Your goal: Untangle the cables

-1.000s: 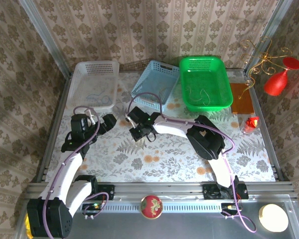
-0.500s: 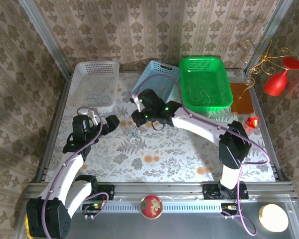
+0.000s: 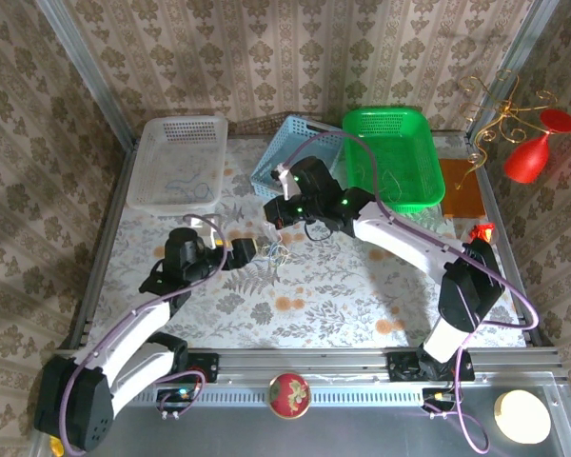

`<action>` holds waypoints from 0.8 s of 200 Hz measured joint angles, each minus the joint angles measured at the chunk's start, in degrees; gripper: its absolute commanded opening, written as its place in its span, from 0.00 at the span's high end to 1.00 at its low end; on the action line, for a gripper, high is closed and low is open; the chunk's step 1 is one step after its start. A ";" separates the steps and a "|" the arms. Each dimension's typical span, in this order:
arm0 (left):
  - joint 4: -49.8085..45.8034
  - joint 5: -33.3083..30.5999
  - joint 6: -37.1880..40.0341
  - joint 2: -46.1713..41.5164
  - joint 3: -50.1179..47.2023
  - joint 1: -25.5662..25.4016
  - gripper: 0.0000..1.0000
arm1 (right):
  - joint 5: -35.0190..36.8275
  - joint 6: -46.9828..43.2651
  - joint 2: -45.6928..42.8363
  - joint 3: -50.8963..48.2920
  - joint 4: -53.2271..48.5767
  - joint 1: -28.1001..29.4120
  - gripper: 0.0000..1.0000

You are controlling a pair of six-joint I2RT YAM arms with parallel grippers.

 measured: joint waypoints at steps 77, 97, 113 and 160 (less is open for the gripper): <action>11.67 -0.35 3.26 13.29 2.16 -6.21 0.07 | -4.26 4.76 -5.92 -4.07 3.26 -1.18 1.00; 14.84 -0.35 3.30 15.32 2.49 -6.56 0.17 | -6.99 7.65 -7.98 -6.88 6.43 -3.41 1.00; 17.25 -0.26 2.89 16.63 2.75 -6.82 0.25 | -10.01 11.45 -8.98 -9.90 10.45 -5.97 1.00; 22.58 0.31 3.04 20.52 5.68 -8.00 0.20 | -16.55 20.55 -9.05 -15.85 20.09 -10.29 1.00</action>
